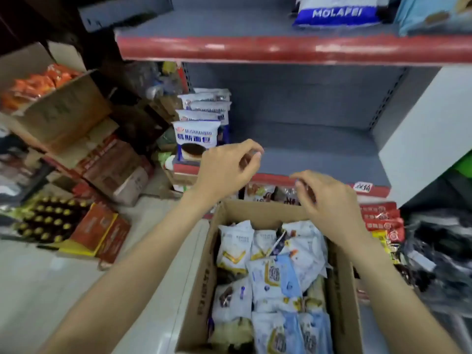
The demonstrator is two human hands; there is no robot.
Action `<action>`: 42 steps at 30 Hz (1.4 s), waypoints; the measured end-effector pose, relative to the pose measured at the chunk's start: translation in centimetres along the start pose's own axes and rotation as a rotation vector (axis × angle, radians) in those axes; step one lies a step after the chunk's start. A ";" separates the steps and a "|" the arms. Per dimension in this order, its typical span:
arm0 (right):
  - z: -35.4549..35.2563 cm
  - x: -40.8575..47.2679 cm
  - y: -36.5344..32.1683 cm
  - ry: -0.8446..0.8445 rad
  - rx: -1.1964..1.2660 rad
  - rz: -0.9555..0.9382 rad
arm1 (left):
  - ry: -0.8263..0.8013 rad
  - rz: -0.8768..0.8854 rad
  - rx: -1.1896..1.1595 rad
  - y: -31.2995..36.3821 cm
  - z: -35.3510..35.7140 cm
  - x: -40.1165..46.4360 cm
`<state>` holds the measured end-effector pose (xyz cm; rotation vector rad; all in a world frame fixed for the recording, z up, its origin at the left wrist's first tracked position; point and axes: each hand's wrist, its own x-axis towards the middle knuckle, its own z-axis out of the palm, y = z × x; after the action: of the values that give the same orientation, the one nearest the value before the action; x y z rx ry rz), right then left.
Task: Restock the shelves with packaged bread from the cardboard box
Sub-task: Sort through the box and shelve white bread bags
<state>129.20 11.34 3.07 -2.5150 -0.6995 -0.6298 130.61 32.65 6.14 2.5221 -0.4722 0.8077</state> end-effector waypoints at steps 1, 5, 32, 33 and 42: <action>1.2 -2.0 0.5 -0.144 0.019 0.056 | -0.119 -0.082 0.019 -0.4 0.6 -2.4; 5.8 -9.7 2.7 -0.580 0.074 0.196 | -0.494 -0.329 0.061 -2.2 3.5 -12.6; 23.3 -32.0 6.4 -1.206 0.097 0.905 | -1.106 -0.596 0.137 -5.6 25.5 -36.9; 23.4 -31.8 6.3 -1.180 0.126 0.897 | -1.100 -0.586 0.121 -5.7 25.2 -36.8; 20.8 -30.1 4.5 -0.853 0.253 0.907 | -0.668 -1.036 -0.402 -5.9 19.7 -35.1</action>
<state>114.92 8.02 -30.73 -2.4231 0.1743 0.8159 115.24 33.98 -31.50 2.1385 0.4479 -0.4754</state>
